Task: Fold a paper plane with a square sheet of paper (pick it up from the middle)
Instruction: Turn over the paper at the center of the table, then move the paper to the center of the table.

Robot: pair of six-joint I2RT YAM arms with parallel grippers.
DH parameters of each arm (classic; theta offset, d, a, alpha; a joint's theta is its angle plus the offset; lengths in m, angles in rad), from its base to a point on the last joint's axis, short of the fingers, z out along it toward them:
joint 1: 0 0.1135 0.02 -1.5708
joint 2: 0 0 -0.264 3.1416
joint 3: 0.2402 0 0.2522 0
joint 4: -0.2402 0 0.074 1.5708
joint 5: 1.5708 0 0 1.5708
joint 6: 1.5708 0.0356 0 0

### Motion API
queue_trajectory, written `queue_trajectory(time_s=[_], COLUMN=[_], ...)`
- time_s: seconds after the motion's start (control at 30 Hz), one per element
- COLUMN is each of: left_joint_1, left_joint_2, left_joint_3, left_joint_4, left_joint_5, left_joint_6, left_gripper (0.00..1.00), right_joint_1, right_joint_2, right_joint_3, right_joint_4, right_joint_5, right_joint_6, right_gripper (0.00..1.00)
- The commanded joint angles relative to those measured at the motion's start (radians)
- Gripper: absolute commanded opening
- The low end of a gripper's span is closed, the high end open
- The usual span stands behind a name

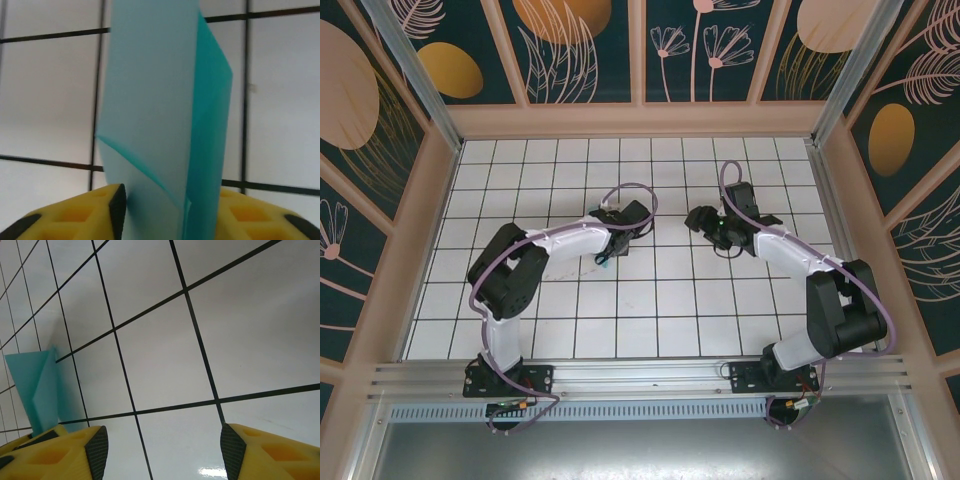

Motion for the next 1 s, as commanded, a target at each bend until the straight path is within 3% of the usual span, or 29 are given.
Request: queue_trajectory(time_s=[0.0, 0.27, 0.43, 0.67, 0.97], left_joint_1=[0.014, 0.157, 0.233, 0.333, 0.386], left_joint_2=[-0.052, -0.216, -0.326, -0.41, -0.455], left_joint_3=[-0.023, -0.219, -0.323, -0.465, -0.552], left_joint_4=[0.151, 0.386, 0.413, 0.441, 0.478], left_joint_5=[0.159, 0.403, 0.399, 0.36, 0.393], left_joint_6=[0.001, -0.075, -0.098, -0.168, -0.194], left_gripper=[0.62, 0.82, 0.98, 0.99, 0.98], right_joint_1=[0.013, 0.196, 0.367, 0.492, 0.507], right_joint_2=[-0.02, 0.055, 0.201, 0.427, 0.61], right_joint_3=[-0.025, 0.015, 0.134, 0.354, 0.522], right_joint_4=[0.013, 0.12, 0.18, 0.168, 0.05], right_joint_5=[0.029, 0.071, 0.046, -0.003, 0.018], right_joint_6=[-0.005, -0.022, 0.005, 0.008, -0.009], right_gripper=[0.63, 0.55, 0.39, 0.25, 0.2])
